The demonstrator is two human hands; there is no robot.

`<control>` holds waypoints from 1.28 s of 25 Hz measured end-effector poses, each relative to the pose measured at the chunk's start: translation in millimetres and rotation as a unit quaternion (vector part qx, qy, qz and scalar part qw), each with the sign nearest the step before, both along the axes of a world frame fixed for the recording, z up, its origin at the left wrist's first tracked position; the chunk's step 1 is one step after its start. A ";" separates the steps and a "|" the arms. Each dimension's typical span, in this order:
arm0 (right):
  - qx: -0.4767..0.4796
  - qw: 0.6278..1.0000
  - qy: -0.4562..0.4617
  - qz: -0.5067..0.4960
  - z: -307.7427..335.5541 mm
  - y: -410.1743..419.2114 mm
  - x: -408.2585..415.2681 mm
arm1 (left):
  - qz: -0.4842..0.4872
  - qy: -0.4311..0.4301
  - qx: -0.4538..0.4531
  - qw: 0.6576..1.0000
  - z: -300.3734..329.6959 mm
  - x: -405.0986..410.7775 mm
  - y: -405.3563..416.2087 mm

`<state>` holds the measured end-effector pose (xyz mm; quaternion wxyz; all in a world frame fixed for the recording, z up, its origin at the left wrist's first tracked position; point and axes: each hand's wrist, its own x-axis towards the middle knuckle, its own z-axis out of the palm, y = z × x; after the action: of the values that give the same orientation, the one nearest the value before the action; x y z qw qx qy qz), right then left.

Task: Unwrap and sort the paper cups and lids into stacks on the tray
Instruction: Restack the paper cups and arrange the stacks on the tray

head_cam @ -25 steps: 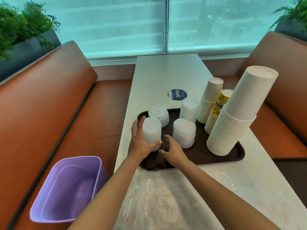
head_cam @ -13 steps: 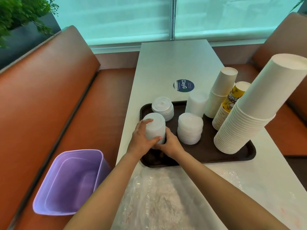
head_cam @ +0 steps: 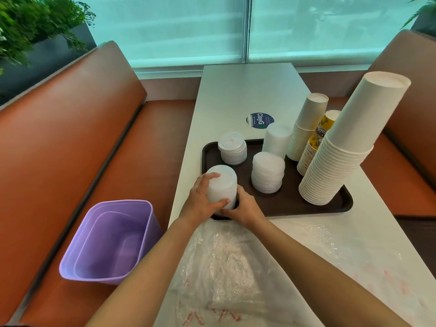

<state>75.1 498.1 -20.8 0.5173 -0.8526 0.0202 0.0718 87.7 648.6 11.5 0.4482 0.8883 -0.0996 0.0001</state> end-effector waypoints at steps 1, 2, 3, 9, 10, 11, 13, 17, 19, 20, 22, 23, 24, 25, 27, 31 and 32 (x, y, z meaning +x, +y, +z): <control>-0.001 1.000 -0.001 -0.002 0.8 0.9 -2.9 | -0.004 0.001 0.003 1.000 0.4 -1.9 0.9; 0.000 1.000 -0.001 -0.002 0.9 1.8 -4.5 | -0.006 0.000 0.007 1.000 0.7 -3.4 1.5; 0.001 1.000 0.002 0.001 1.4 2.5 -5.4 | -0.007 -0.002 0.009 1.000 1.0 -4.3 1.7; -0.056 0.998 -0.017 -0.030 0.5 -12.1 -8.1 | -0.057 -0.016 0.061 0.996 8.9 -2.7 5.9; -0.056 0.995 -0.037 -0.079 2.4 -18.0 -9.3 | -0.051 -0.038 0.045 0.997 12.2 -2.5 5.1; -0.050 0.988 -0.063 -0.133 6.4 -24.0 -10.7 | -0.031 -0.065 0.005 0.997 15.9 -2.0 3.5; -0.028 0.968 -0.099 -0.230 11.6 -36.9 -8.9 | 0.029 -0.106 -0.080 0.991 27.4 4.5 -2.3; 0.007 0.935 -0.092 -0.342 9.4 -63.7 9.0 | 0.087 -0.088 -0.045 0.991 68.6 41.1 -27.0; 0.040 0.936 -0.068 -0.343 8.7 -71.3 17.8 | 0.009 -0.051 0.038 0.998 88.0 63.7 -48.1; 0.059 0.939 -0.057 -0.334 8.1 -73.2 21.2 | -0.047 -0.027 0.089 0.995 95.7 72.8 -61.1; 0.090 0.944 -0.047 -0.314 3.4 -76.4 27.1 | -0.156 0.010 0.201 0.967 101.6 88.4 -88.3; 0.102 0.946 -0.042 -0.306 0.9 -78.2 29.5 | -0.201 0.029 0.249 0.947 99.8 94.6 -100.6; 0.110 0.947 -0.034 -0.300 -1.0 -79.6 31.5 | -0.241 0.049 0.290 0.925 95.5 99.8 -110.8; 0.114 0.949 -0.027 -0.293 -3.2 -81.1 33.5 | -0.271 0.069 0.323 0.904 89.2 104.4 -118.6; 0.115 0.954 -0.021 -0.277 -5.9 -82.1 36.9 | -0.294 0.097 0.370 0.876 76.5 111.9 -127.1; 0.128 0.963 -0.029 -0.235 -5.5 -70.7 43.9 | -0.275 0.094 0.417 0.861 68.1 125.3 -122.7; 0.127 0.965 -0.030 -0.226 -6.6 -66.4 45.8 | -0.270 0.093 0.426 0.858 68.2 128.6 -119.0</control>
<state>120.9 431.7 -27.4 0.6245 -0.7548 0.1875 -0.0708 216.3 529.6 79.6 0.0155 0.9267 -0.2839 -0.2457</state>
